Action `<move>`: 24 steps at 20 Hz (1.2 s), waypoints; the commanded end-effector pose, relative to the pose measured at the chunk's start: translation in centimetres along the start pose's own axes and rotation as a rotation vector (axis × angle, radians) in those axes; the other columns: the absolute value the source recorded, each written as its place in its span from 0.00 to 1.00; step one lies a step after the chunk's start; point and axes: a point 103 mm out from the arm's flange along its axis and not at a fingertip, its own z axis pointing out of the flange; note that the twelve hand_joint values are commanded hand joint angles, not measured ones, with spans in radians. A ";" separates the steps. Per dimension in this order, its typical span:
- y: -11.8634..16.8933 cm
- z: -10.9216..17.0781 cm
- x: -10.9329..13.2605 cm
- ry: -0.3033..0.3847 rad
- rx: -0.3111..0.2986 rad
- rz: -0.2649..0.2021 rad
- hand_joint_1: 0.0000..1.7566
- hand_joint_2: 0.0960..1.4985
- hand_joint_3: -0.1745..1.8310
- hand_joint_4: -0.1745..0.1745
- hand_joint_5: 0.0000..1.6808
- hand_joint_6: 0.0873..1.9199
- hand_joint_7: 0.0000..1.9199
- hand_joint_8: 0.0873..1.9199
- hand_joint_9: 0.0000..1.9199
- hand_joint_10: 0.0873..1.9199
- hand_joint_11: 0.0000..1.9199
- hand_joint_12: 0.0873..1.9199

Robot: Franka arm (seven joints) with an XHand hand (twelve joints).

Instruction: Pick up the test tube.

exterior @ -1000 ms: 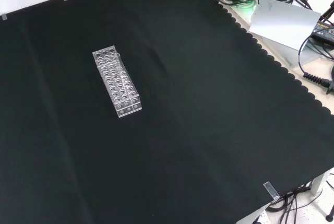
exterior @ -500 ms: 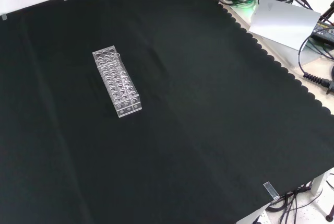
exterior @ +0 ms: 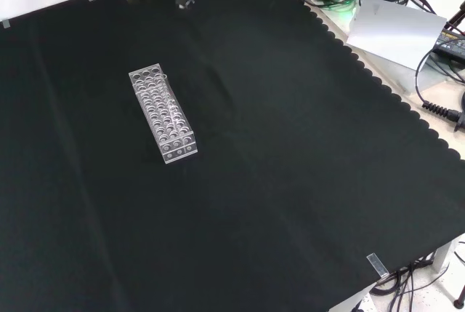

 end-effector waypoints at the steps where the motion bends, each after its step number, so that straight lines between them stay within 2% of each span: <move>1: 4.6 2.9 0.9 -0.017 0.080 0.000 0.46 0.48 0.26 0.32 0.33 0.02 0.34 0.42 0.32 0.41 0.17 0.78; 6: 6.7 4.9 1.7 -0.026 0.112 -0.011 0.47 0.45 0.31 0.31 0.33 0.05 0.35 0.41 0.33 0.39 0.17 0.77; 12: 7.6 6.7 2.2 -0.032 0.149 -0.027 0.48 0.42 0.35 0.30 0.34 0.22 0.43 0.37 0.39 0.35 0.20 0.76; 13: 7.6 7.0 2.4 -0.041 0.156 -0.017 0.49 0.42 0.35 0.30 0.34 0.24 0.44 0.36 0.40 0.35 0.20 0.75; 24: 7.8 10.8 3.1 -0.054 0.220 -0.036 0.51 0.41 0.36 0.31 0.36 0.29 0.46 0.36 0.43 0.33 0.22 0.75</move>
